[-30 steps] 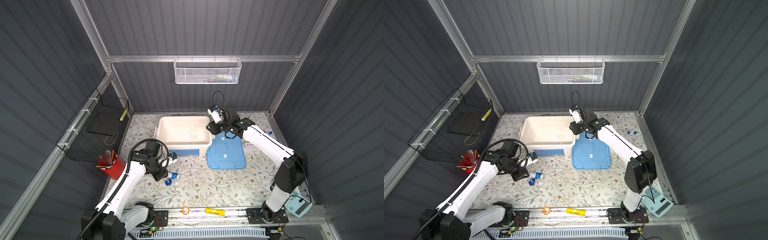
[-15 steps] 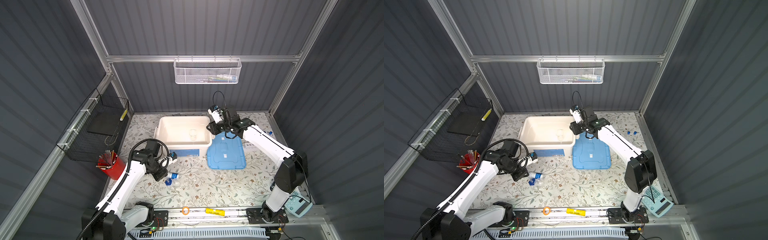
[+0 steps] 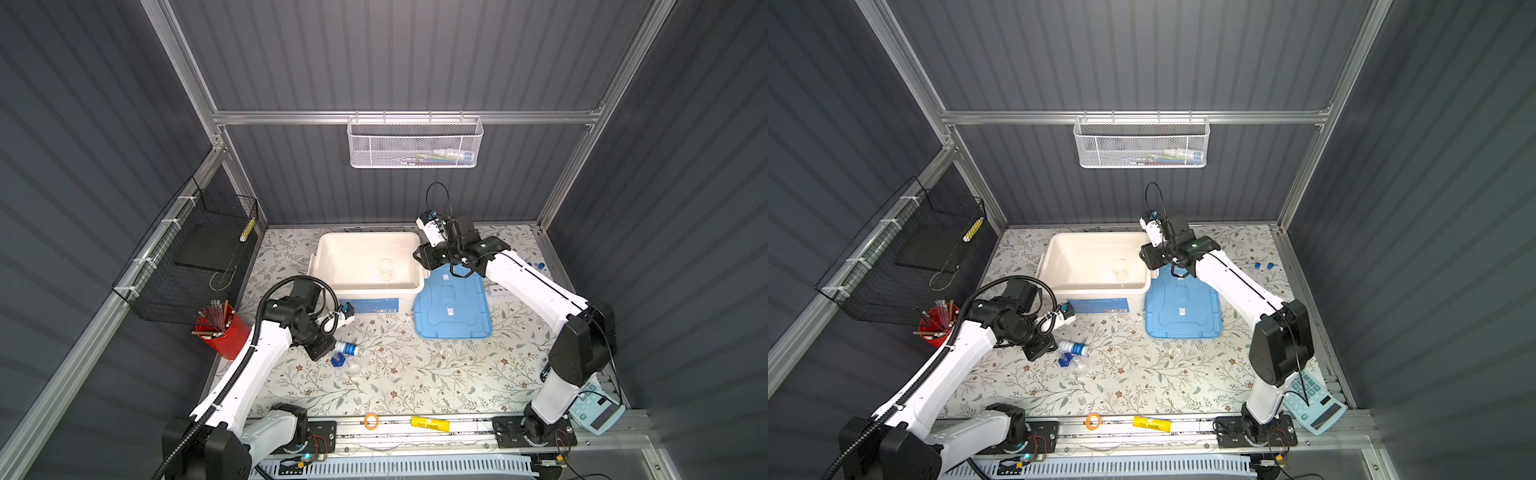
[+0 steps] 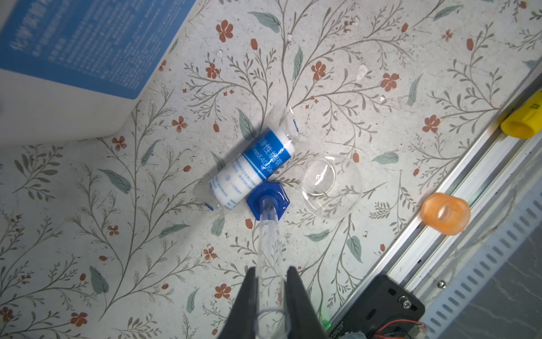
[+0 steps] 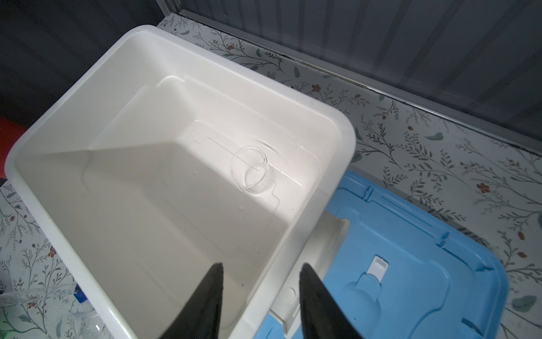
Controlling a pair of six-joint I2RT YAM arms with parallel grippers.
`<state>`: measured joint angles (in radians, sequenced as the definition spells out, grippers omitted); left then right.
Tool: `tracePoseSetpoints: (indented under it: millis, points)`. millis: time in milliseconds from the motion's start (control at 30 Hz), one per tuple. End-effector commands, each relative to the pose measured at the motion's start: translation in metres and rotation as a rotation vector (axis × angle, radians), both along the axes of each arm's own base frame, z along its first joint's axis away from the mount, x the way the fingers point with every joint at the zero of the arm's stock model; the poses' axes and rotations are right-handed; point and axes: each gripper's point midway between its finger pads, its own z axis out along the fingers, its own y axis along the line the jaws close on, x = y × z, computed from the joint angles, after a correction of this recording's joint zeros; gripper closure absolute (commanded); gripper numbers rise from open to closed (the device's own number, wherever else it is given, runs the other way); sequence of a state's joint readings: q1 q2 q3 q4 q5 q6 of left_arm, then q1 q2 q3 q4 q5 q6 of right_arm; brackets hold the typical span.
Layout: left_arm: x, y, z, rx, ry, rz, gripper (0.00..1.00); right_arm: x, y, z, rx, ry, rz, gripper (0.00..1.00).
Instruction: Organize the chemistry lab equipment
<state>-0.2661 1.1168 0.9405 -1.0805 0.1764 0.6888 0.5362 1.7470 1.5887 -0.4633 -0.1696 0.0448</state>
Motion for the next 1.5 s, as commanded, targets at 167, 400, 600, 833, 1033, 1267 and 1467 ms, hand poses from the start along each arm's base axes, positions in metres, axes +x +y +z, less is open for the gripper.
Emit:
tracePoseSetpoints:
  millis: [167, 400, 600, 833, 1033, 1267, 1467]
  points:
    - [0.002, -0.004, 0.032, -0.032, -0.023, 0.043, 0.83, -0.001, -0.002, -0.001, 0.009, 0.007, -0.004, 0.56]
    - [0.006, -0.002, 0.062, -0.039, -0.073, 0.063, 0.83, -0.001, -0.003, 0.000, 0.007, 0.008, -0.005, 0.55]
    - [0.023, -0.007, 0.094, -0.052, -0.155, 0.059, 0.82, -0.001, -0.005, 0.002, 0.002, 0.004, -0.010, 0.55]
    - [0.058, -0.016, 0.140, -0.091, -0.289, 0.056, 0.81, -0.002, -0.013, 0.008, -0.006, -0.005, -0.022, 0.56]
    - [0.085, -0.026, 0.167, -0.112, -0.349, 0.031, 0.79, -0.003, -0.020, 0.009, -0.010, -0.002, -0.038, 0.55]
    - [0.107, -0.034, 0.192, -0.112, -0.415, 0.001, 0.78, 0.000, -0.025, 0.011, -0.005, -0.003, -0.048, 0.56]
    - [0.106, -0.035, 0.188, -0.117, -0.398, -0.002, 0.80, 0.000, -0.028, 0.007, -0.002, 0.007, -0.058, 0.55]
